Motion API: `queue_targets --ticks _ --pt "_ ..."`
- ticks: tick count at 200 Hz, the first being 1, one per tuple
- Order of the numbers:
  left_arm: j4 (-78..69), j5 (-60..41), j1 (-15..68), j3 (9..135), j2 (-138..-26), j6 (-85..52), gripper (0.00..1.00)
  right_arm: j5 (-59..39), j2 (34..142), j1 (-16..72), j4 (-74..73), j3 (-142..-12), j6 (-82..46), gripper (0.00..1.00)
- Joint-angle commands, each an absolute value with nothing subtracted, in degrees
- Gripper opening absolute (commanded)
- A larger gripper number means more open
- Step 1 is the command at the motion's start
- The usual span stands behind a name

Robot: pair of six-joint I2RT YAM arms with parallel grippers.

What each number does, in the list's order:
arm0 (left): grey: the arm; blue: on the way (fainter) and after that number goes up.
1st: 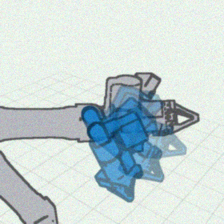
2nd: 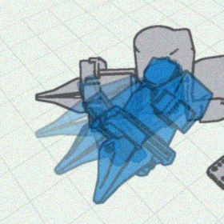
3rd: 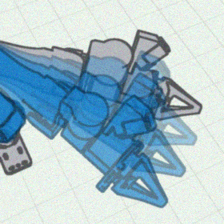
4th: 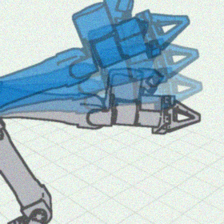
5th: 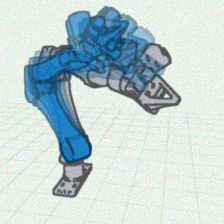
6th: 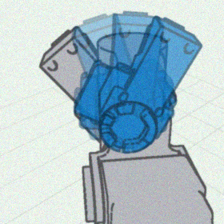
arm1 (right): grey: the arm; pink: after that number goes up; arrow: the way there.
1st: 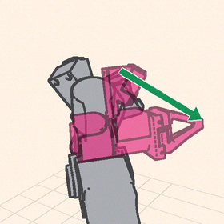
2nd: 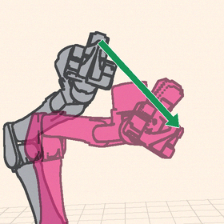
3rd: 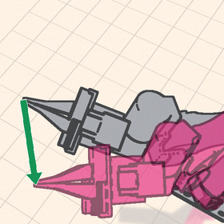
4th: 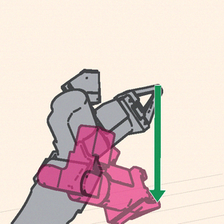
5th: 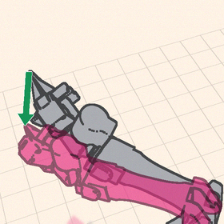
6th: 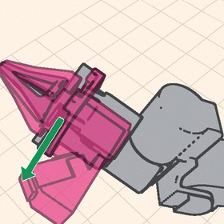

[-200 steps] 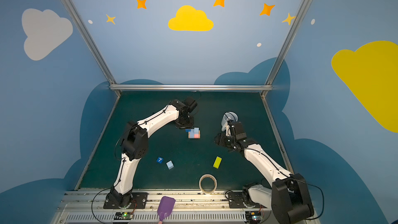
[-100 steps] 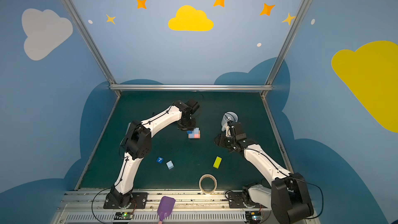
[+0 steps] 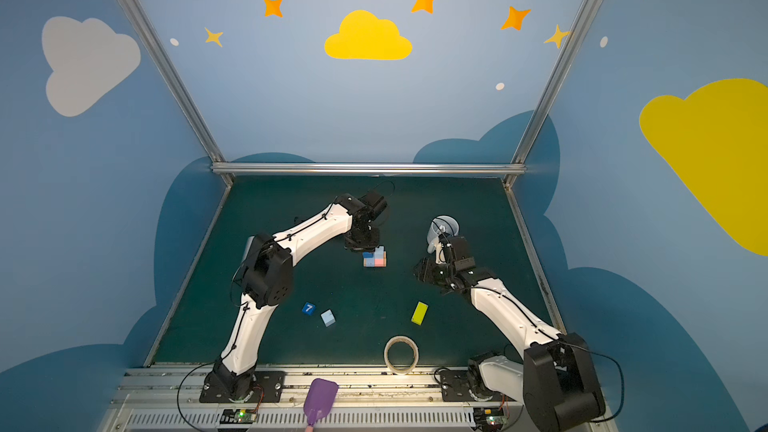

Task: Build the wood block tower
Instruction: 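Lower the bright blue cube beside the pale blue cube on the stack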

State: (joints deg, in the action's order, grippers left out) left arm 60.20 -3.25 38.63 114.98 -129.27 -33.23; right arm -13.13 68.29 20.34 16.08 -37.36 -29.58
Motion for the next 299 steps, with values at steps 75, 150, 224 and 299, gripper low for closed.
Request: queue_targets --ticks 75,150,224,299 --pt "61.91 -2.9 38.93 116.83 -130.73 -32.88 0.28 -13.62 68.12 19.95 15.81 -36.74 -29.35 0.63" --pt "62.01 -2.8 39.16 117.25 -131.04 -32.87 0.33 -13.62 67.93 19.86 15.77 -36.83 -29.35 0.63" --pt "62.13 -2.77 39.22 117.44 -131.22 -32.66 0.35 -13.62 67.76 19.87 15.98 -36.83 -29.31 0.63" --pt "62.02 -2.55 39.23 117.43 -131.3 -32.73 0.35 -13.49 67.58 19.88 16.02 -36.72 -29.39 0.63"
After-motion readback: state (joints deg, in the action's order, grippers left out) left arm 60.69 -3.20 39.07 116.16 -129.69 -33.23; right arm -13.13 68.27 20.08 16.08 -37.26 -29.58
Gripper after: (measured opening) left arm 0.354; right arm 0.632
